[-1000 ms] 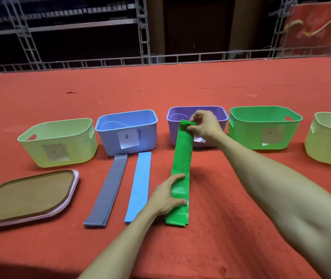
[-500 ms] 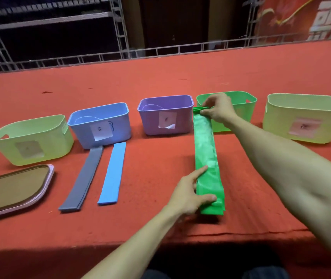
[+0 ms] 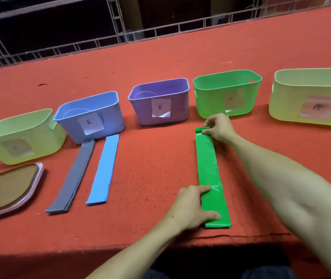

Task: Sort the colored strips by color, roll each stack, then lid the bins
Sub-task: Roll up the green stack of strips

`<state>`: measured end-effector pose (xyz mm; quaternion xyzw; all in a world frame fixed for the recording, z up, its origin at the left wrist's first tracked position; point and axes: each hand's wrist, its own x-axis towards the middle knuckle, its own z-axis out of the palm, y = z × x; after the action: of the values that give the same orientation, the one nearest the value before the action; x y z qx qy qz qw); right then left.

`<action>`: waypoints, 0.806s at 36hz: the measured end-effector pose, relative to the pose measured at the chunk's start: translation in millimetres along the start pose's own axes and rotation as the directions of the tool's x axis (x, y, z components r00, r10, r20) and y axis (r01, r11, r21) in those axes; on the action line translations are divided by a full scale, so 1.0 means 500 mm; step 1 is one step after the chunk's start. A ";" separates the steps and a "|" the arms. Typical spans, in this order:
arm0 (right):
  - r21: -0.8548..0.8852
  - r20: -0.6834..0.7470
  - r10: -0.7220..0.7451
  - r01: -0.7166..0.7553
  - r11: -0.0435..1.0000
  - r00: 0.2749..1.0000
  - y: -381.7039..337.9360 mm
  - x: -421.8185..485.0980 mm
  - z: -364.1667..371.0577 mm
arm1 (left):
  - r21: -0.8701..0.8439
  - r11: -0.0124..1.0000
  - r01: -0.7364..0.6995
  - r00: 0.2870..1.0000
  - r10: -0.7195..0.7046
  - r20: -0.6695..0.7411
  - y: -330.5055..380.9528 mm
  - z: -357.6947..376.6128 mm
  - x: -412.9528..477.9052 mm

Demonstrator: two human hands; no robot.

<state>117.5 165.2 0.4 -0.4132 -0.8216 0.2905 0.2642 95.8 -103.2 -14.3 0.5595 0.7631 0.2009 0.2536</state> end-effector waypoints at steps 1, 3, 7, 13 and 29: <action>-0.002 0.002 -0.001 0.001 1.000 1.000 0.004 0.001 0.005 | 0.071 0.997 -0.002 1.000 0.002 0.011 0.004 -0.005 -0.002; -0.008 0.009 -0.007 0.007 1.000 1.000 0.007 0.001 0.010 | 0.126 0.992 0.001 0.999 -0.006 0.043 0.004 -0.013 -0.002; -0.035 0.046 -0.007 0.008 0.999 0.999 0.022 -0.001 0.018 | 0.152 0.988 -0.029 0.996 0.016 0.086 -0.002 -0.027 0.008; -0.058 0.056 -0.003 0.007 0.998 0.998 0.051 0.002 0.030 | 0.000 0.996 -0.084 0.987 0.083 0.137 -0.014 -0.058 0.057; -0.045 0.074 -0.042 0.046 0.998 0.996 0.097 0.040 0.046 | -0.028 0.987 -0.155 0.910 0.132 -0.394 -0.070 -0.090 0.415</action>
<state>116.9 199.7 -45.3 -0.3903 -0.8461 0.2802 0.2307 -9.0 84.1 -32.8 0.5548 0.7490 0.3490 0.0972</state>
